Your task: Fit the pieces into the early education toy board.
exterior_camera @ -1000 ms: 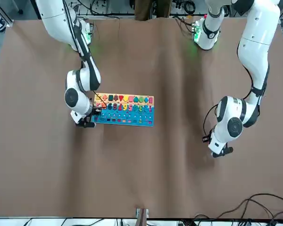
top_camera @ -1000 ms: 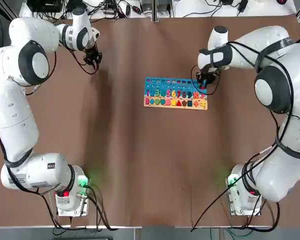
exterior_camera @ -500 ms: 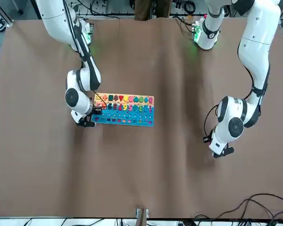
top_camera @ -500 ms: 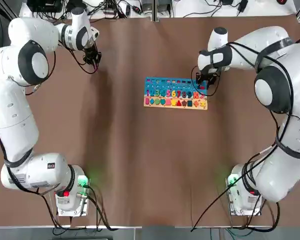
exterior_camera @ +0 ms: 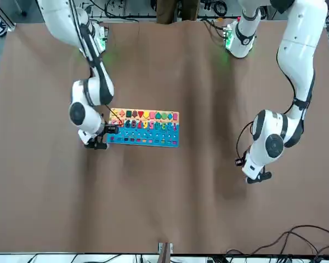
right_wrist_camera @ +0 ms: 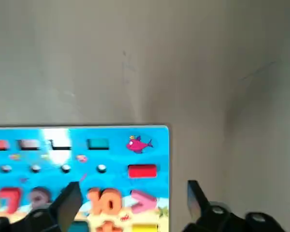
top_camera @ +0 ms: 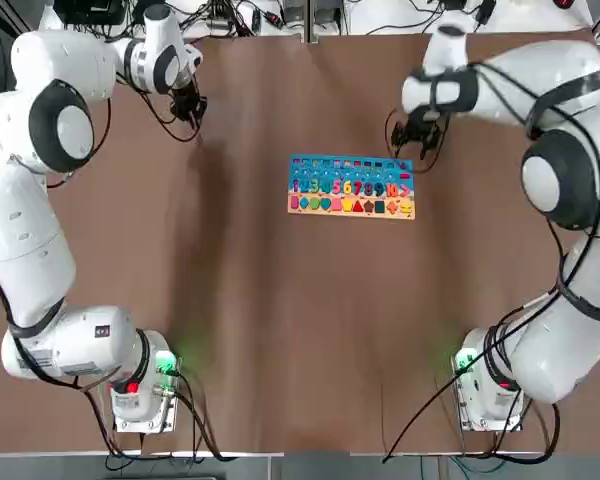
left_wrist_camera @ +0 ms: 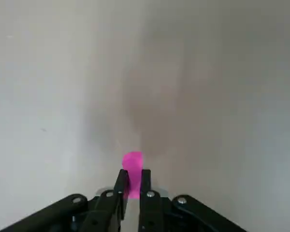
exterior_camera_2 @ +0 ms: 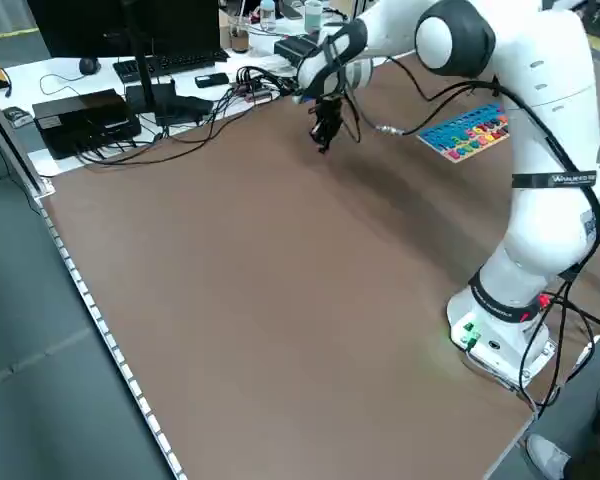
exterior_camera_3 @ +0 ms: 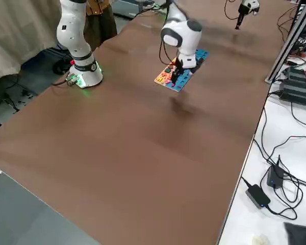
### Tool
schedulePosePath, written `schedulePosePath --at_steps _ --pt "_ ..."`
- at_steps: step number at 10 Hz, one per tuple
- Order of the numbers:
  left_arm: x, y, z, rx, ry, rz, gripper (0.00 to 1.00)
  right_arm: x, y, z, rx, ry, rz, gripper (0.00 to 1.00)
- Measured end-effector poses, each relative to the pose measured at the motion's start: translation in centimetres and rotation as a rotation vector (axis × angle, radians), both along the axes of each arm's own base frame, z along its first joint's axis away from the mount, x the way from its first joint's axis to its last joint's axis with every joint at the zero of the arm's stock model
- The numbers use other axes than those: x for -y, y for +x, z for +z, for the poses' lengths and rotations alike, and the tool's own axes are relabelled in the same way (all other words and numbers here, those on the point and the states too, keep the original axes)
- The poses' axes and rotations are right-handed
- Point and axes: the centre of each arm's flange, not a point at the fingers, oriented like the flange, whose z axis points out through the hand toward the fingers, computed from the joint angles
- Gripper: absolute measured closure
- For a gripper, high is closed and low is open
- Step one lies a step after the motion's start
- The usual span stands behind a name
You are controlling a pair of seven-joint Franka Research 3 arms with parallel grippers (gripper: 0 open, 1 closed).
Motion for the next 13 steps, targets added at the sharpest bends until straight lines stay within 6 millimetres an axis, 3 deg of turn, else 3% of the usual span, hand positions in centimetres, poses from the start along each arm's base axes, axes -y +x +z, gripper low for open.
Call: schedulePosePath --at_steps 2,3,6,8,9,11,13 --pt "6.0 -2.7 2.5 0.005 -0.013 -0.086 0.87 3.7 3.2 7.6 0.024 0.048 -0.047 0.01" --pt "10.6 -5.0 2.7 -0.001 -0.008 -0.12 0.87 6.0 4.0 12.4 0.063 0.058 -0.057 0.01" --pt "21.3 -10.7 2.6 -0.003 -0.003 -0.162 0.87 10.3 4.4 23.8 0.057 -0.003 -0.048 0.01" --pt "26.3 -14.1 2.6 0.0 -0.003 -0.192 0.87 12.0 3.6 31.2 0.042 -0.025 -0.05 0.01" --pt "27.7 -15.2 2.3 0.001 -0.006 -0.204 0.87 13.3 3.5 33.0 0.055 -0.042 -0.055 0.01" --pt "30.1 -16.3 1.6 0.001 -0.019 -0.217 0.87 16.4 3.8 33.8 0.073 -0.052 -0.079 0.01" --pt "31.8 -16.2 1.0 0.002 -0.035 -0.23 0.87 17.8 4.1 34.5 0.094 -0.058 -0.101 0.01"
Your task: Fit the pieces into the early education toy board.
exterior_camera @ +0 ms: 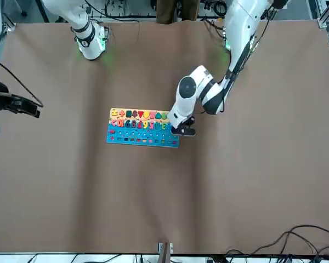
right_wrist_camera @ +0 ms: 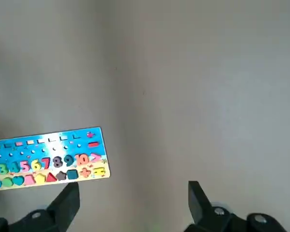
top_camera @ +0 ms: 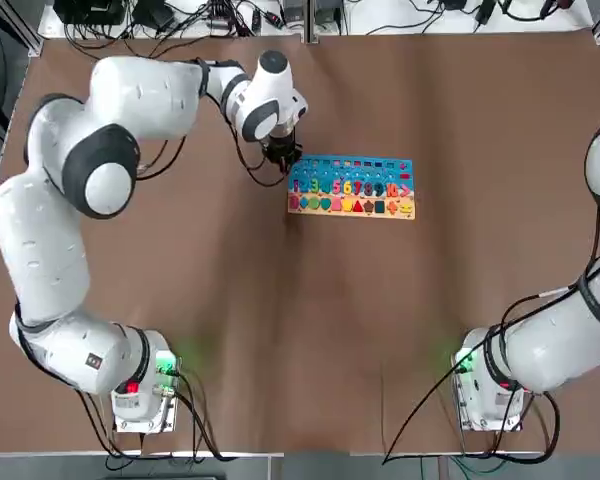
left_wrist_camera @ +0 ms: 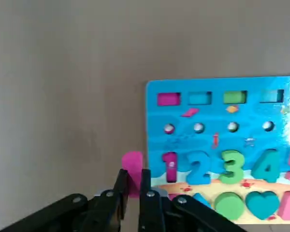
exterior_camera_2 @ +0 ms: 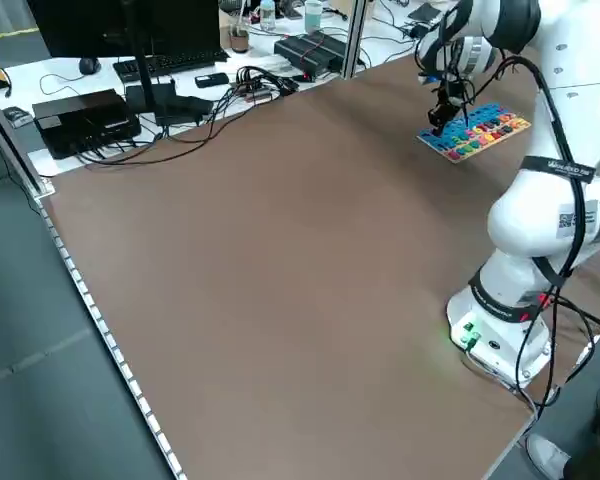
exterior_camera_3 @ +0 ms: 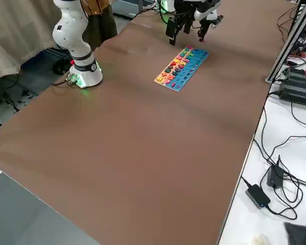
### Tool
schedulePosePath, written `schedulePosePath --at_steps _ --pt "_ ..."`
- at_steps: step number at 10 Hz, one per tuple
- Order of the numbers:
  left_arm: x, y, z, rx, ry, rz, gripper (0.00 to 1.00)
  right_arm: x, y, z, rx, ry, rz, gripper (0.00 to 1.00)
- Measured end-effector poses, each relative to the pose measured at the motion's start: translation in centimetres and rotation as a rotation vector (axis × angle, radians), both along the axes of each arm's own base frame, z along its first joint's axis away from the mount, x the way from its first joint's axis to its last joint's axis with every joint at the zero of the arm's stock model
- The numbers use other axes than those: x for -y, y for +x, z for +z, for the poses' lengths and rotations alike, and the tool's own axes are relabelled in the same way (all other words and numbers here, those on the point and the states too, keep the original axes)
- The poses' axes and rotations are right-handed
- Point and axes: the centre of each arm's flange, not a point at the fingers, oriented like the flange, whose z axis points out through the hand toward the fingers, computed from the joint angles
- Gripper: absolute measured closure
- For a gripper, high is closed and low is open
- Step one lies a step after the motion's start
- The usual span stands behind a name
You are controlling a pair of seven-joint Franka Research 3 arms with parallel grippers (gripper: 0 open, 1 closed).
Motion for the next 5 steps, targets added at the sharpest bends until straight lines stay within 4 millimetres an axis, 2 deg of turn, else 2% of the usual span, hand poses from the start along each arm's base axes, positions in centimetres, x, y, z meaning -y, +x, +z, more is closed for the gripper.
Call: schedulePosePath --at_steps 2,5 --pt "1.5 -0.1 -0.6 -0.004 -0.011 0.002 0.87 1.4 0.4 1.0 0.048 0.002 -0.014 0.01" --pt "2.6 -1.0 -2.3 -0.025 -0.004 -0.007 0.87 4.7 0.9 0.5 0.126 -0.052 -0.016 0.01"
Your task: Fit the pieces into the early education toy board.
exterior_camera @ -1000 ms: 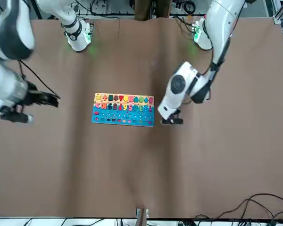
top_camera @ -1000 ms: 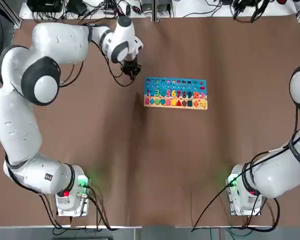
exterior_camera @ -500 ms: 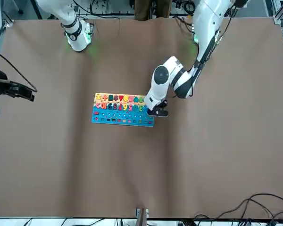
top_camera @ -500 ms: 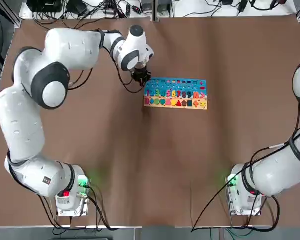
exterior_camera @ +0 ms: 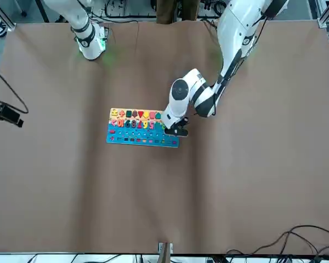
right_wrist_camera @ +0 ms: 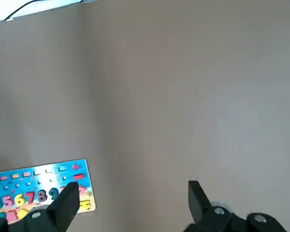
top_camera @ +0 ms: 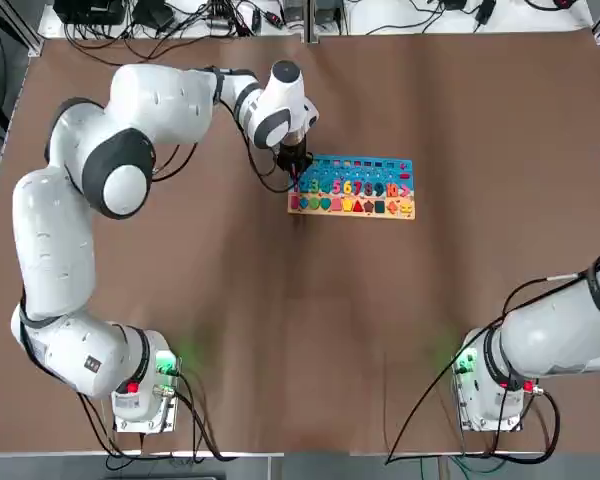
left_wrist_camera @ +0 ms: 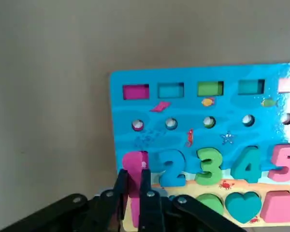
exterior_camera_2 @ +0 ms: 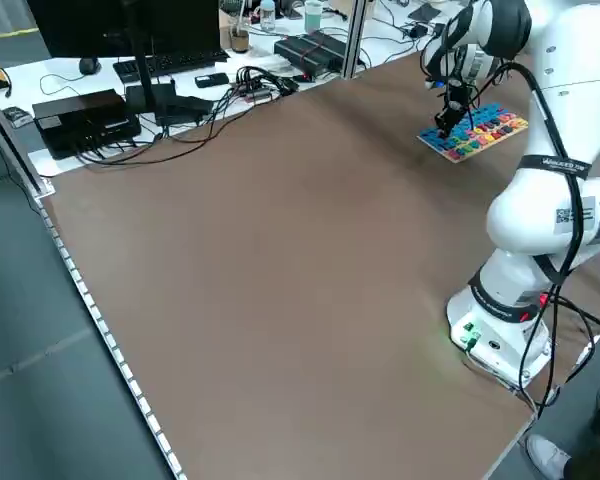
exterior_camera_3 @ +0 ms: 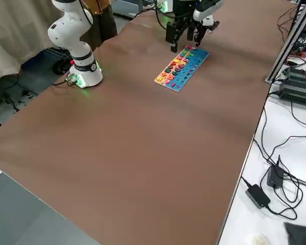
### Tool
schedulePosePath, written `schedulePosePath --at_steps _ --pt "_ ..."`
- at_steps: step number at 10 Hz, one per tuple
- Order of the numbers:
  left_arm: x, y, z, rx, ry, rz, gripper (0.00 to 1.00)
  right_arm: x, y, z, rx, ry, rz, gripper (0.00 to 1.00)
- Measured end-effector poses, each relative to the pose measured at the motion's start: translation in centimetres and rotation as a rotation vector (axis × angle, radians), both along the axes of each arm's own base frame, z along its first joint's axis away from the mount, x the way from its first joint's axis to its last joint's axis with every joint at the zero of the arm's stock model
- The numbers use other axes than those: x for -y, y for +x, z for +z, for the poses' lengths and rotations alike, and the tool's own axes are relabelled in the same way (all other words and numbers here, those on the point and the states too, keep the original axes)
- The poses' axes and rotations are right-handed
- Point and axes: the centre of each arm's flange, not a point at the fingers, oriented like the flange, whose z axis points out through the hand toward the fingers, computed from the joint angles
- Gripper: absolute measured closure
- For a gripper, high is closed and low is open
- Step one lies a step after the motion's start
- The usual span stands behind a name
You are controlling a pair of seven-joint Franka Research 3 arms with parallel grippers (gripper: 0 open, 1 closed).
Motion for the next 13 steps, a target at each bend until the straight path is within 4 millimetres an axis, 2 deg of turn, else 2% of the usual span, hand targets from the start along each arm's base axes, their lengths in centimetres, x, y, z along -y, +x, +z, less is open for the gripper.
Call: schedulePosePath --at_steps 1,4,8,13 --pt "0.1 -0.1 -0.4 -0.005 0.003 0.004 0.87 0.3 -0.8 0.3 0.012 0.004 0.004 0.01" --pt "0.2 0.0 -1.3 -0.016 0.004 0.011 0.87 -0.8 -2.9 2.5 0.017 0.003 0.023 0.01" --pt "1.1 -0.5 -2.1 -0.022 0.005 0.005 0.87 -0.8 -2.9 2.3 0.019 -0.007 0.024 0.01" --pt "0.7 -0.2 -2.5 -0.025 0.015 0.012 0.87 -0.7 -2.2 2.9 0.084 -0.037 0.031 0.01"
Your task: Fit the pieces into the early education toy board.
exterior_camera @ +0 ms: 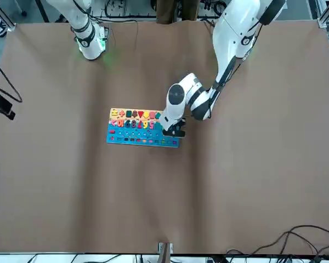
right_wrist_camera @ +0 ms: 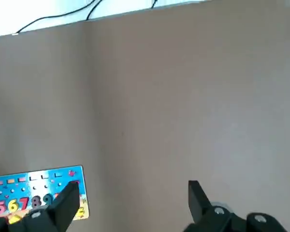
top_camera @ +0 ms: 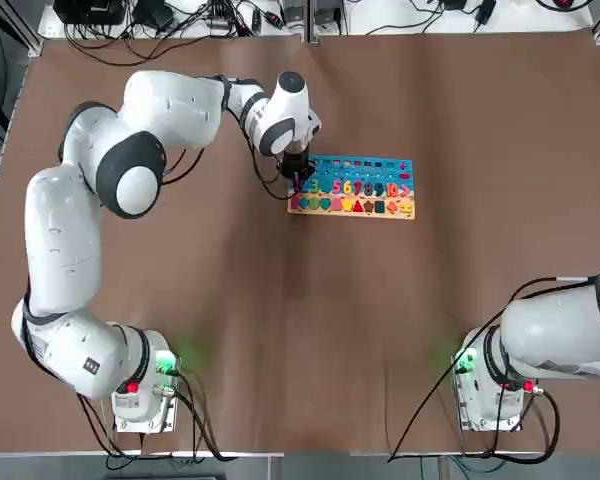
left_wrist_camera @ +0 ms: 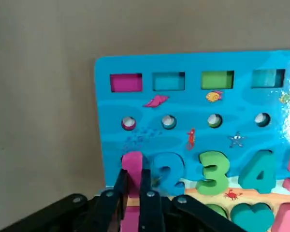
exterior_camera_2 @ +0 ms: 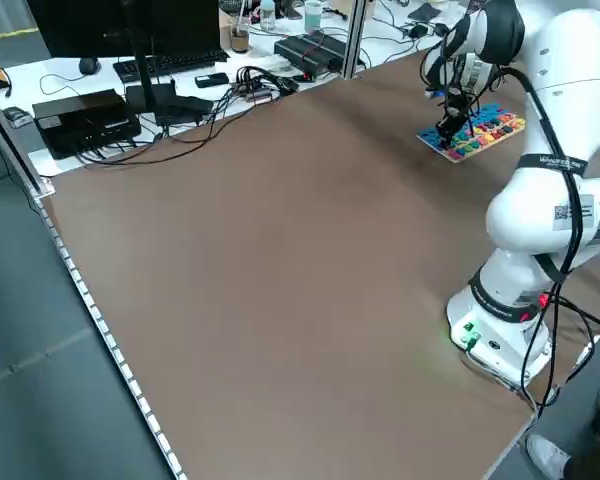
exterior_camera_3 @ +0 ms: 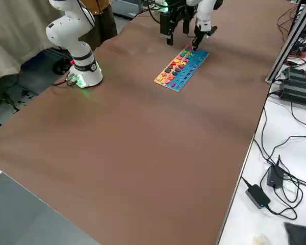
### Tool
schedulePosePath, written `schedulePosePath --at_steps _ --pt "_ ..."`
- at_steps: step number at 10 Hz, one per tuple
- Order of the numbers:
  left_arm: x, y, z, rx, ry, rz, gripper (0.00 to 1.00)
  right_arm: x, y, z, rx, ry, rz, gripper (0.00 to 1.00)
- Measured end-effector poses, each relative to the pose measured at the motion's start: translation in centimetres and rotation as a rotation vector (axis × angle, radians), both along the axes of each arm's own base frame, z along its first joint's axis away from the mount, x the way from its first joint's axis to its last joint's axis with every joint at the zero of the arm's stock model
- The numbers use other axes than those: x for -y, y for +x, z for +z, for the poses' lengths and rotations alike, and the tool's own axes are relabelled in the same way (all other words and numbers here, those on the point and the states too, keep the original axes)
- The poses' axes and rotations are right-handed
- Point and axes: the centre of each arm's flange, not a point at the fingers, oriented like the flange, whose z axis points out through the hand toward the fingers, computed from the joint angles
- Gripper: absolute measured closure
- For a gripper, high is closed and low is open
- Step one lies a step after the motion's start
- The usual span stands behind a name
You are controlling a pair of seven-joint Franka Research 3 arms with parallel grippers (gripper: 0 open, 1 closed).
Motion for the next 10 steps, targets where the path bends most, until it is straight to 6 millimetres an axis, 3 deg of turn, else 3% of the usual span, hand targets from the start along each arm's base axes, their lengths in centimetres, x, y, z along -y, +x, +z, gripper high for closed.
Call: schedulePosePath --at_steps 10 --pt "0.05 -0.31 -0.2 -0.011 0.011 -0.005 0.87 -0.87 0.52 0.36 0.043 -0.02 0.02 0.01"
